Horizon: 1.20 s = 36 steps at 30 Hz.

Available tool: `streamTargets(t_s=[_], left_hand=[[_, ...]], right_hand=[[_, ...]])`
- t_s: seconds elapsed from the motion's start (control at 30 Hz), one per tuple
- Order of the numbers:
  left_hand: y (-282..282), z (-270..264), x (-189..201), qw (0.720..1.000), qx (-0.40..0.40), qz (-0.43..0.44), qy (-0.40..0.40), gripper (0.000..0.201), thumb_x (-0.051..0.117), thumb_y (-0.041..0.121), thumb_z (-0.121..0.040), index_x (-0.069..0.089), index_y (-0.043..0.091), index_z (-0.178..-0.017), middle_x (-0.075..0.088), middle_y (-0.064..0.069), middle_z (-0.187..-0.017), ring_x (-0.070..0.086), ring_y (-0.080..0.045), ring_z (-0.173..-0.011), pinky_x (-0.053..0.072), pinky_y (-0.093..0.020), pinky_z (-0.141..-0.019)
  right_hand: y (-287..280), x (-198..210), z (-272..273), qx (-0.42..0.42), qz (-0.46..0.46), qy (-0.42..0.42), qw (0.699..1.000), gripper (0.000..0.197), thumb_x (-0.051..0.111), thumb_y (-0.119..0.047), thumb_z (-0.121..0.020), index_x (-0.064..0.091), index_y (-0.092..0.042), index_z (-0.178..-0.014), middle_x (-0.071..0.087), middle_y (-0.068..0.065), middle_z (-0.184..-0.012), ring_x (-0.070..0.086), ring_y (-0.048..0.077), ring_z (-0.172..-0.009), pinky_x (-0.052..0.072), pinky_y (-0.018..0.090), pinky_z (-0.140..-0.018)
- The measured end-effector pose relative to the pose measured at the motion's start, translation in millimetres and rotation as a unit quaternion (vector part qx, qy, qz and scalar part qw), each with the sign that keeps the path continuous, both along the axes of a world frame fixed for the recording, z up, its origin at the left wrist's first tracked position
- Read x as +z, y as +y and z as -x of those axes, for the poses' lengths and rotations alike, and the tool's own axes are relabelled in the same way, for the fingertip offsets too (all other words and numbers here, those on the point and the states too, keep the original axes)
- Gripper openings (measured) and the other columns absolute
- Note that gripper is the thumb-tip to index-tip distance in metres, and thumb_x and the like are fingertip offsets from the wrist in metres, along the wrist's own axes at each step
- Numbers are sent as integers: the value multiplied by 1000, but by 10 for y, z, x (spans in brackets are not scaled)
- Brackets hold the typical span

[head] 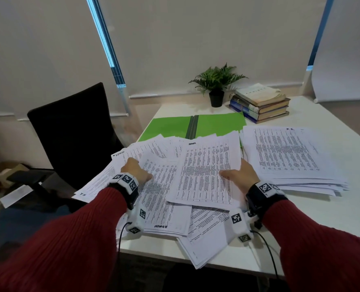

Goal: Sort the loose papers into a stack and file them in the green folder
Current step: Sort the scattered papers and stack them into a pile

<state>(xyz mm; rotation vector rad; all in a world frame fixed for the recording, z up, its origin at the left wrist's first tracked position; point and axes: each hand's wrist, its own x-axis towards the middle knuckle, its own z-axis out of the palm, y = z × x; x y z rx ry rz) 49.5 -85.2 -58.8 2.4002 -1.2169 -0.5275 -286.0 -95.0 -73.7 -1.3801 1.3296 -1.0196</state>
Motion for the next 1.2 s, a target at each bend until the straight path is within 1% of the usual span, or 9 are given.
streamTargets(t_s=[0.23, 0.37, 0.47, 0.6, 0.83, 0.97, 1.03, 1.1, 1.2], left_hand=[[76, -262, 685, 978, 33, 204, -19, 33, 78, 26, -94, 75, 3, -118, 78, -18, -114, 75, -35, -102, 61, -43, -91], [89, -352, 1241, 939, 18, 342, -24, 30, 67, 26, -103, 68, 5, -124, 72, -11, -115, 68, -31, -101, 54, -38, -87], [27, -354, 1439, 917, 15, 395, 51, 29, 69, 29, -102, 70, 8, -122, 73, -3, -113, 72, -26, -102, 58, -39, -92], [-134, -247, 1261, 899, -21, 391, 193, 29, 74, 36, -90, 75, 19, -113, 81, -3, -111, 79, -26, -103, 63, -55, -94], [-256, 41, 1305, 808, 40, 548, 213, 26, 68, 22, -102, 69, 6, -123, 76, -1, -116, 75, -12, -100, 63, -30, -88], [-356, 136, 1095, 870, -19, 387, 305, 30, 68, 24, -104, 70, 8, -129, 79, -5, -119, 77, -23, -105, 64, -42, -90], [-371, 262, 845, 906, -45, 291, 305, 43, 72, 33, -100, 67, 7, -133, 77, -8, -123, 75, -30, -112, 61, -50, -97], [-384, 411, 563, 920, -47, 227, 316, 55, 73, 37, -97, 61, 6, -142, 73, -10, -134, 70, -33, -121, 56, -54, -105], [-363, 692, 273, 936, -37, 166, 308, 74, 70, 39, -100, 41, 5, -159, 51, -14, -160, 55, -41, -141, 47, -58, -115]], right_hand=[[19, 20, -27, 5, -3, 36, 999, 34, 76, -5, -83, 64, 7, -112, 72, 27, -109, 69, 42, -105, 54, 53, -98], [29, 47, -47, 25, -11, 26, 999, 37, 71, 5, -82, 62, -1, -118, 70, 26, -115, 68, 37, -109, 56, 43, -92], [33, 73, -53, 41, -23, 15, 999, 41, 66, 7, -85, 60, -10, -122, 70, 16, -120, 68, 30, -107, 55, 36, -88], [-23, 68, -66, 33, -34, 7, 999, 37, 64, 3, -87, 58, -12, -120, 69, 18, -117, 66, 34, -109, 52, 51, -102], [-80, 18, -61, 28, -55, -5, 998, 40, 65, 3, -87, 56, -14, -123, 68, 5, -102, 63, 23, -90, 49, 32, -74], [-108, 43, -83, 4, -67, -23, 997, 25, 60, -4, -93, 59, -10, -117, 68, 11, -101, 59, 21, -79, 46, 31, -72], [-99, 75, -89, -12, -74, -59, 996, 25, 53, -20, -102, 60, -13, -126, 67, 13, -128, 62, 28, -103, 47, 36, -92], [-70, 118, -77, -28, -94, -107, 989, 50, 40, -48, -107, 47, -23, -150, 45, 1, -155, 43, 22, -142, 29, 39, -119], [-61, 114, -65, 3, -78, -124, 989, 86, 47, -78, -89, 34, -30, -159, 38, -14, -156, 30, 13, -150, 20, 42, -124]])
